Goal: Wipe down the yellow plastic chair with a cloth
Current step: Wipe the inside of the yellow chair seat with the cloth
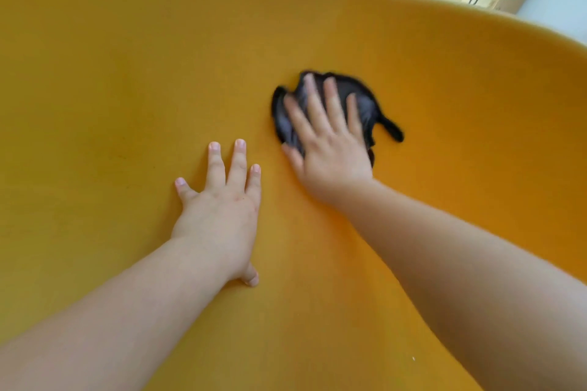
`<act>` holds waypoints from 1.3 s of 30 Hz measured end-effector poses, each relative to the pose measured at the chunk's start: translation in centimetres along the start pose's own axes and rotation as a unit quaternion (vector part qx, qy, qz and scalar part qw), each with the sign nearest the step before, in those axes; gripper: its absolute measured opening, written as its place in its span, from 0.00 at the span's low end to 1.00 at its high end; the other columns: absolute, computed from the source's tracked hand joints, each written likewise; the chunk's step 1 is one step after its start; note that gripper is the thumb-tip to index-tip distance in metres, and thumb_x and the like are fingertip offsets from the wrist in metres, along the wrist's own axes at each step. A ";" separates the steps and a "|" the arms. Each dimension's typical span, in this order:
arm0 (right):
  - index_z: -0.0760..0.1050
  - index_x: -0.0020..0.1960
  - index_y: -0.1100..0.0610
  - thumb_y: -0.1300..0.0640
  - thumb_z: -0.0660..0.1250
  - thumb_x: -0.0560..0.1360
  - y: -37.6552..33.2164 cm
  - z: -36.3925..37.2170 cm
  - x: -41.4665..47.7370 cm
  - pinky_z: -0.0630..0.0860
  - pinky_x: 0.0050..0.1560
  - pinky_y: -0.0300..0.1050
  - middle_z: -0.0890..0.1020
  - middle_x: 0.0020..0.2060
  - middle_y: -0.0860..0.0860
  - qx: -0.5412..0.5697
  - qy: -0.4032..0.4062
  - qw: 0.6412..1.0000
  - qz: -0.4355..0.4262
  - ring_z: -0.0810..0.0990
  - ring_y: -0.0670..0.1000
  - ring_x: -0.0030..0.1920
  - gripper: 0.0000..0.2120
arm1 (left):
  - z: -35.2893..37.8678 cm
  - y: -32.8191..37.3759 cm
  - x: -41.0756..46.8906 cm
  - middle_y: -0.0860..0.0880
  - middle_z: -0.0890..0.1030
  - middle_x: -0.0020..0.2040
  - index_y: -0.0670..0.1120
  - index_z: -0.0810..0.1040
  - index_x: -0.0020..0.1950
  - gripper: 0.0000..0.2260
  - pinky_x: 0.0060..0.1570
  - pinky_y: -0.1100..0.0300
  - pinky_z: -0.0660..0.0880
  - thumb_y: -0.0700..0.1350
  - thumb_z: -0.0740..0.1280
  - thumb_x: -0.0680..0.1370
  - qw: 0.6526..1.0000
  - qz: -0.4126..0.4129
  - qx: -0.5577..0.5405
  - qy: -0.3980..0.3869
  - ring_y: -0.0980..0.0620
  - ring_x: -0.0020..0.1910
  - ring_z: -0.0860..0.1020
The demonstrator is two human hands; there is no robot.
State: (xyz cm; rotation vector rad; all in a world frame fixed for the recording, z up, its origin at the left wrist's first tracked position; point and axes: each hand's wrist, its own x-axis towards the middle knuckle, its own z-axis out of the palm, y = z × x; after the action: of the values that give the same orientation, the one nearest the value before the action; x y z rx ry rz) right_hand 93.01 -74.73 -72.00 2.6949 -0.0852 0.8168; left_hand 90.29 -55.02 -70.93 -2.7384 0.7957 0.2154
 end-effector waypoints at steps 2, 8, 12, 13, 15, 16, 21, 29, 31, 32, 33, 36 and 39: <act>0.49 0.84 0.47 0.37 0.50 0.83 0.1 0.7 -1.5 0.43 0.80 0.64 0.47 0.83 0.52 -0.002 -0.022 0.997 -0.079 0.44 0.59 0.83 0.33 | 0.0 0.0 0.1 0.38 0.22 0.74 0.45 0.30 0.80 0.71 0.71 0.29 0.60 0.72 0.77 0.59 1.000 0.001 0.002 0.000 0.30 0.76 0.31; 0.54 0.82 0.45 0.38 0.54 0.82 9.5 -3.5 5.6 0.42 0.78 0.69 0.53 0.83 0.56 -0.109 0.032 0.977 -0.179 0.50 0.63 0.82 0.31 | 0.1 0.1 0.1 0.37 0.21 0.73 0.44 0.30 0.79 0.72 0.71 0.28 0.60 0.71 0.78 0.59 1.000 0.001 -0.002 -0.006 0.29 0.76 0.30; 0.46 0.84 0.47 0.36 0.48 0.83 7.2 -4.8 7.4 0.41 0.78 0.70 0.45 0.83 0.57 -0.096 0.076 0.992 0.042 0.44 0.65 0.82 0.33 | 0.0 0.2 0.2 0.37 0.20 0.73 0.43 0.29 0.79 0.72 0.72 0.28 0.60 0.71 0.78 0.60 1.000 0.003 0.004 -0.011 0.28 0.75 0.30; 0.47 0.84 0.47 0.36 0.48 0.83 5.2 -4.2 6.9 0.41 0.78 0.69 0.45 0.83 0.57 -0.069 0.071 0.993 0.068 0.43 0.65 0.82 0.33 | 0.1 0.2 0.2 0.37 0.20 0.73 0.43 0.29 0.79 0.72 0.72 0.28 0.60 0.71 0.78 0.59 1.000 0.003 0.004 -0.011 0.28 0.75 0.30; 0.49 0.84 0.49 0.37 0.51 0.82 1.6 -2.3 5.0 0.42 0.78 0.69 0.47 0.83 0.55 -0.019 0.048 0.998 0.045 0.44 0.64 0.82 0.34 | 0.2 0.1 0.1 0.37 0.21 0.73 0.44 0.29 0.79 0.72 0.72 0.29 0.60 0.71 0.77 0.59 1.000 0.000 0.005 -0.008 0.29 0.76 0.30; 0.51 0.83 0.49 0.37 0.52 0.82 0.3 -1.2 3.5 0.44 0.78 0.69 0.48 0.83 0.55 -0.008 0.034 0.999 0.006 0.45 0.63 0.82 0.34 | 0.2 0.1 0.1 0.37 0.21 0.73 0.44 0.30 0.79 0.72 0.71 0.29 0.60 0.72 0.77 0.59 1.000 0.000 0.006 -0.005 0.29 0.76 0.30; 0.54 0.82 0.44 0.35 0.52 0.82 3.5 -0.1 0.5 0.44 0.79 0.68 0.53 0.83 0.51 -0.054 -0.031 0.953 -0.297 0.50 0.61 0.82 0.32 | 0.4 -0.1 -0.1 0.40 0.22 0.74 0.45 0.31 0.80 0.71 0.72 0.29 0.59 0.72 0.77 0.59 1.000 0.005 -0.003 0.002 0.30 0.76 0.30; 0.48 0.83 0.45 0.31 0.47 0.81 6.4 -3.7 4.5 0.44 0.74 0.78 0.45 0.83 0.58 -0.113 0.013 0.993 0.018 0.43 0.68 0.81 0.35 | 0.2 0.1 0.1 0.38 0.21 0.74 0.44 0.29 0.79 0.71 0.72 0.28 0.58 0.71 0.77 0.60 1.000 0.002 0.000 -0.002 0.29 0.76 0.30; 0.49 0.84 0.48 0.33 0.49 0.81 2.6 -1.7 2.0 0.43 0.75 0.75 0.46 0.83 0.58 -0.052 -0.004 0.997 0.051 0.43 0.66 0.81 0.36 | 0.2 0.1 0.0 0.38 0.22 0.74 0.44 0.30 0.80 0.71 0.72 0.28 0.58 0.71 0.78 0.59 1.000 0.001 -0.003 0.002 0.29 0.76 0.31; 0.49 0.84 0.48 0.33 0.49 0.81 0.9 -0.8 0.6 0.42 0.76 0.74 0.46 0.83 0.57 -0.024 -0.016 0.998 0.055 0.43 0.65 0.82 0.36 | 0.1 0.1 -0.1 0.39 0.22 0.75 0.44 0.31 0.80 0.71 0.71 0.28 0.59 0.71 0.78 0.59 1.000 0.000 -0.005 0.004 0.29 0.76 0.31; 0.49 0.84 0.48 0.34 0.49 0.82 -0.5 -0.1 -0.7 0.42 0.76 0.73 0.45 0.83 0.56 -0.001 -0.027 0.998 0.058 0.42 0.63 0.82 0.35 | 0.1 0.1 -0.2 0.39 0.22 0.75 0.44 0.31 0.80 0.71 0.71 0.28 0.58 0.71 0.78 0.59 1.000 -0.001 -0.007 0.007 0.30 0.76 0.31; 0.47 0.84 0.47 0.34 0.47 0.82 -3.0 0.4 -3.7 0.38 0.77 0.70 0.43 0.83 0.54 0.037 -0.061 0.995 0.062 0.40 0.61 0.82 0.34 | 0.1 -0.1 -0.7 0.42 0.22 0.75 0.47 0.32 0.81 0.71 0.74 0.29 0.56 0.71 0.78 0.59 1.000 -0.007 -0.024 0.014 0.33 0.77 0.29; 0.46 0.84 0.46 0.32 0.45 0.82 -2.8 0.1 -5.7 0.35 0.77 0.70 0.41 0.83 0.51 0.026 -0.108 0.993 -0.044 0.37 0.60 0.82 0.35 | 0.6 -0.7 -1.6 0.45 0.24 0.77 0.50 0.32 0.81 0.68 0.77 0.33 0.51 0.73 0.75 0.60 0.999 -0.013 -0.028 0.040 0.38 0.79 0.31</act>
State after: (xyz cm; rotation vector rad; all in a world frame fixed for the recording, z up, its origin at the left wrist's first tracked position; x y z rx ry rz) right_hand 88.75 -72.30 -76.00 2.8041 0.0042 0.5078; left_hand 89.29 -53.48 -71.01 -2.8244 0.7856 0.1269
